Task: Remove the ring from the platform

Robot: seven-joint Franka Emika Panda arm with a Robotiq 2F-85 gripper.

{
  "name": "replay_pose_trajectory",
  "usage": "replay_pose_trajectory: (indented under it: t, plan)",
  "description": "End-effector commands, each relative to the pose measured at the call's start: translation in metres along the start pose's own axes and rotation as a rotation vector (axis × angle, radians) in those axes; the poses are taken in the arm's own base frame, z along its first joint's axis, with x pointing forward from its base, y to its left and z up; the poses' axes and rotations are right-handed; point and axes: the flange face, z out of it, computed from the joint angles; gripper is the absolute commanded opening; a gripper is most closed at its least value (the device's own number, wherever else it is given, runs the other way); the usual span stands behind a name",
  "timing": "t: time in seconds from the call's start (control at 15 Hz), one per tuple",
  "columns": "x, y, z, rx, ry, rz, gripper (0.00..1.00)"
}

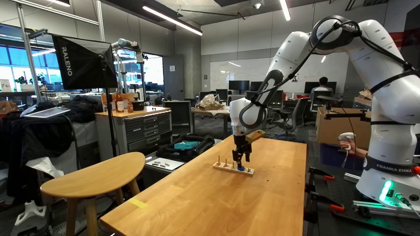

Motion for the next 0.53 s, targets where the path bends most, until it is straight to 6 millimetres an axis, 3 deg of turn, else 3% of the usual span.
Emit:
replay_pose_trajectory:
  t: [0.0,0.47]
  plan:
    - [0.001,-0.001,0.004,0.006,-0.012,-0.023,1.00]
    - [0.000,-0.012,-0.004,0.008,-0.004,-0.054,1.00]
